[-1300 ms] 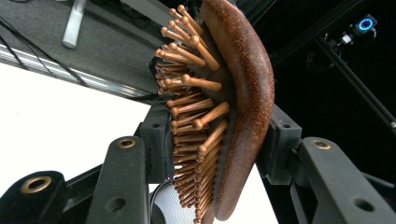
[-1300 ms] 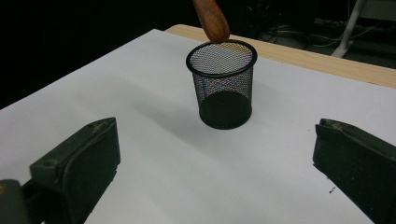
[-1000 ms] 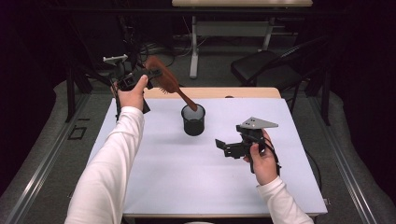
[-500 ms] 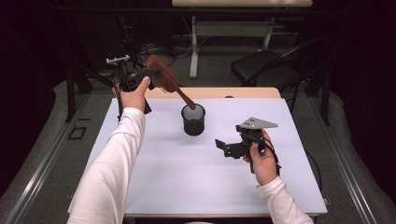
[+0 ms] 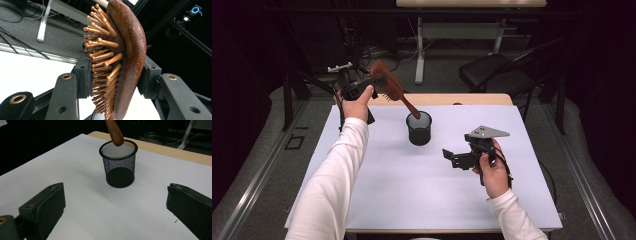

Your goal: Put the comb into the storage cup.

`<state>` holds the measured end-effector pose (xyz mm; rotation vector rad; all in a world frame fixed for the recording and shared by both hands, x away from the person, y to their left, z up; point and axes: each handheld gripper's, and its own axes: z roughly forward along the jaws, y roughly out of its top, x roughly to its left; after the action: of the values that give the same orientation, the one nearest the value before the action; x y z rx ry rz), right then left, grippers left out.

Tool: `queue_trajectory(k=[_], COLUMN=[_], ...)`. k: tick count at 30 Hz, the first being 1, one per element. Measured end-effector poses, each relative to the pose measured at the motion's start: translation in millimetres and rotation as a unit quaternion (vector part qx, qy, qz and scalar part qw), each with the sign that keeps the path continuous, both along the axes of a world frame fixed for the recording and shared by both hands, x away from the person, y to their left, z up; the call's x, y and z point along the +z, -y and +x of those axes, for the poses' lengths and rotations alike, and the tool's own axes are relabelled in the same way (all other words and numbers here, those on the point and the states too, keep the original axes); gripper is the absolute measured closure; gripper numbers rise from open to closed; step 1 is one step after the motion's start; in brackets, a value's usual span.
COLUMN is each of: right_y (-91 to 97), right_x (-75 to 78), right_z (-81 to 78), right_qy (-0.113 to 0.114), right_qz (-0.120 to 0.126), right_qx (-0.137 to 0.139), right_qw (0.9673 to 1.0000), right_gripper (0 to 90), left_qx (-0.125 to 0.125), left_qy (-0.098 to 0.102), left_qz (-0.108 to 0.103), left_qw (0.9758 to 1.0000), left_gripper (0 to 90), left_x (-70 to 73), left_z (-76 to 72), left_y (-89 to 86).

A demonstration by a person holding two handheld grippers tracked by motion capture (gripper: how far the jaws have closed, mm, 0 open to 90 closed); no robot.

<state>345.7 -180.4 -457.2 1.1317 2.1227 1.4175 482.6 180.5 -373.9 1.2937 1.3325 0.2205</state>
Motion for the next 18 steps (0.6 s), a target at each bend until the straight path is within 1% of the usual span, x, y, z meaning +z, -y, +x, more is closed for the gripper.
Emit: queue_trajectory(k=[3, 6, 15, 16, 18], right_y=[-0.1, -0.5, -0.5, -0.6, -0.7], right_x=[-0.1, -0.3, -0.6, -0.7, -0.9], right_z=[0.1, 0.1, 0.2, 0.2, 0.3], right_qy=[-0.001, 0.001, 0.0, 0.0, 0.0], right_qz=[0.001, 0.001, -0.001, -0.001, -0.002], right_qx=[0.0, 0.0, 0.0, 0.001, 0.001], right_qw=[1.0, 1.0, 1.0, 1.0, 1.0], right_gripper=[2.0, 2.0, 2.2, 2.2, 2.2], left_qx=[0.003, 0.0, 0.001, 0.003, 0.001], left_qy=[0.005, 0.007, 0.013, 0.013, 0.015], left_qz=[0.005, 0.007, 0.003, 0.0, 0.005], left_qw=[1.0, 1.0, 0.9999, 0.9999, 0.9999], left_gripper=[53.5, 53.5, 53.4, 53.4, 53.4], left_x=[-1.4, -4.2, -13.8, -14.5, -16.0], left_z=[-0.7, -0.7, -1.6, -1.7, -2.0], left_y=[0.5, 0.6, 3.4, 4.3, 4.1])
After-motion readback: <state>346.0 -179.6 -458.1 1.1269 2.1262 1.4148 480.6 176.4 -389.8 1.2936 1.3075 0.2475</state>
